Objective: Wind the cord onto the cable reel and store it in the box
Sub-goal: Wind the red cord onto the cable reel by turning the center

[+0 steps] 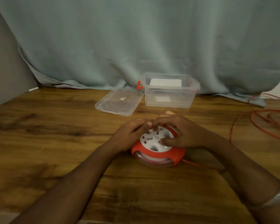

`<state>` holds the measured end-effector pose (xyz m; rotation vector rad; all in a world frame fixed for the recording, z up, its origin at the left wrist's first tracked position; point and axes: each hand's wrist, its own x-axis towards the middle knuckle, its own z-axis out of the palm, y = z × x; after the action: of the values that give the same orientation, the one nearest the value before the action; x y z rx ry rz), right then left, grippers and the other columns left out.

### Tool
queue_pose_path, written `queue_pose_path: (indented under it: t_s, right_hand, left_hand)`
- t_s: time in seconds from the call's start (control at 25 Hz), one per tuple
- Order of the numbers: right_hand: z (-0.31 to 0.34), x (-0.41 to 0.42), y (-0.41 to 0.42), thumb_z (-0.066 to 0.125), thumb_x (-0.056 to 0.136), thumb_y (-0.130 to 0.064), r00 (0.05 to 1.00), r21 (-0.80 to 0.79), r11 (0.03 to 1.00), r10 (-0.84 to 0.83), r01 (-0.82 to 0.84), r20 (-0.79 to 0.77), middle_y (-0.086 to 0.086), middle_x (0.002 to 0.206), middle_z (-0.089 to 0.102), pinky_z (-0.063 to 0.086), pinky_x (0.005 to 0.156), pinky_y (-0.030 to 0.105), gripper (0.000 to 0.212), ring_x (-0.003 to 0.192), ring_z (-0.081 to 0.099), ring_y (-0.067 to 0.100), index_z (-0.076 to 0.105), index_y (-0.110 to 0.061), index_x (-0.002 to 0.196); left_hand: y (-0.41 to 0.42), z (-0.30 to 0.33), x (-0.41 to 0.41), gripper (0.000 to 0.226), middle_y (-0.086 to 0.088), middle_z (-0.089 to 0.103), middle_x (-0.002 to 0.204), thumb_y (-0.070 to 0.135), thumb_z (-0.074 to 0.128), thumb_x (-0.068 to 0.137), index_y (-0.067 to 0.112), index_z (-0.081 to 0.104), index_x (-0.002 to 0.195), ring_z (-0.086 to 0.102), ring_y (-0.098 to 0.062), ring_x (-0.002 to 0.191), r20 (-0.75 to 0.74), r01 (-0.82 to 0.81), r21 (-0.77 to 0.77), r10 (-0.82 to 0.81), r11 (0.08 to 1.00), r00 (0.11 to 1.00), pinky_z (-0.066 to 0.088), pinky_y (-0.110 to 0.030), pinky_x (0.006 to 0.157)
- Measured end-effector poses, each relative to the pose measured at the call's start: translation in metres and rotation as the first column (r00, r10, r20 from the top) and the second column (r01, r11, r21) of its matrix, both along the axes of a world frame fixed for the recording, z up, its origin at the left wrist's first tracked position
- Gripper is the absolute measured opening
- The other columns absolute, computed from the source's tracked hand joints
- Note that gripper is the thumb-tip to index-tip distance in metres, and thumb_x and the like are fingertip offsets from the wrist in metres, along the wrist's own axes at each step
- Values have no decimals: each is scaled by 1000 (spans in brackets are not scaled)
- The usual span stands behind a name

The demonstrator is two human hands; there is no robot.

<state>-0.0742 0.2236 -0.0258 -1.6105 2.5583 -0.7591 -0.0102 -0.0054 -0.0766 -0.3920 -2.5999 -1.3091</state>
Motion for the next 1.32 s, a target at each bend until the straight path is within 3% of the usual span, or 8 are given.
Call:
queue_pose_path:
  t_s: [0.2,0.36,0.52,0.72,0.8,0.92,1.2,1.32]
  right_hand:
    - [12,2,14,81,80,-53,983,106,977,-181,184,-34,-18,92,72,53,72,28,32,87,64,2,75,-37,108]
    - [17,17,6,61,67,-85,931,165,935,-269,314,-248,-21,85,69,45,64,23,59,74,58,-7,68,-41,106]
    - [14,18,-5,73,64,-76,923,136,920,-344,368,-171,-16,73,63,47,60,29,46,68,58,2,63,-34,79]
    - [0,21,-19,83,66,-66,870,30,878,-468,478,-152,-8,57,55,37,56,30,55,57,49,6,53,-20,58]
    - [-3,18,-22,82,67,-68,864,-9,873,-485,488,-134,-5,51,52,40,57,31,62,56,50,9,52,-17,52]
    - [-10,13,-28,79,74,-66,863,-48,872,-488,486,-132,-3,50,47,36,63,32,65,56,46,11,49,-14,47]
    - [-4,7,-17,78,75,-42,933,-90,933,-354,348,-66,-13,72,66,39,69,28,21,71,59,6,65,-27,79]
    - [1,-8,10,78,66,-39,971,-13,982,-186,190,152,-27,93,73,47,72,31,44,85,65,-1,68,-33,108]
  left_hand:
    - [3,-1,-24,38,6,68,138,47,49,92,55,63,127,67,-14,117,87,-10,50,6,999,996,56,-48,101]
    - [12,-7,-20,55,4,66,139,44,41,94,34,64,142,61,-15,123,68,-115,57,111,992,992,51,-46,108]
    - [13,4,-8,59,4,62,145,64,45,100,34,58,149,60,-13,123,49,-100,-13,100,995,994,51,-44,107]
    - [-1,9,24,107,37,32,141,58,88,66,57,22,149,44,17,117,226,90,-150,-55,985,973,40,2,86]
    - [-4,6,26,130,38,28,145,51,98,54,52,17,156,41,16,124,227,89,-186,-45,978,973,36,3,89]
    - [-3,4,25,123,26,40,153,40,104,56,55,28,151,52,4,132,222,85,-77,-66,993,973,49,-12,101]
    - [1,3,29,129,14,53,152,45,105,53,33,35,161,57,-9,136,210,35,-37,-27,999,977,51,-39,112]
    - [0,4,27,133,15,53,153,51,105,50,33,34,162,56,-9,137,226,38,-47,-27,998,974,51,-40,113]
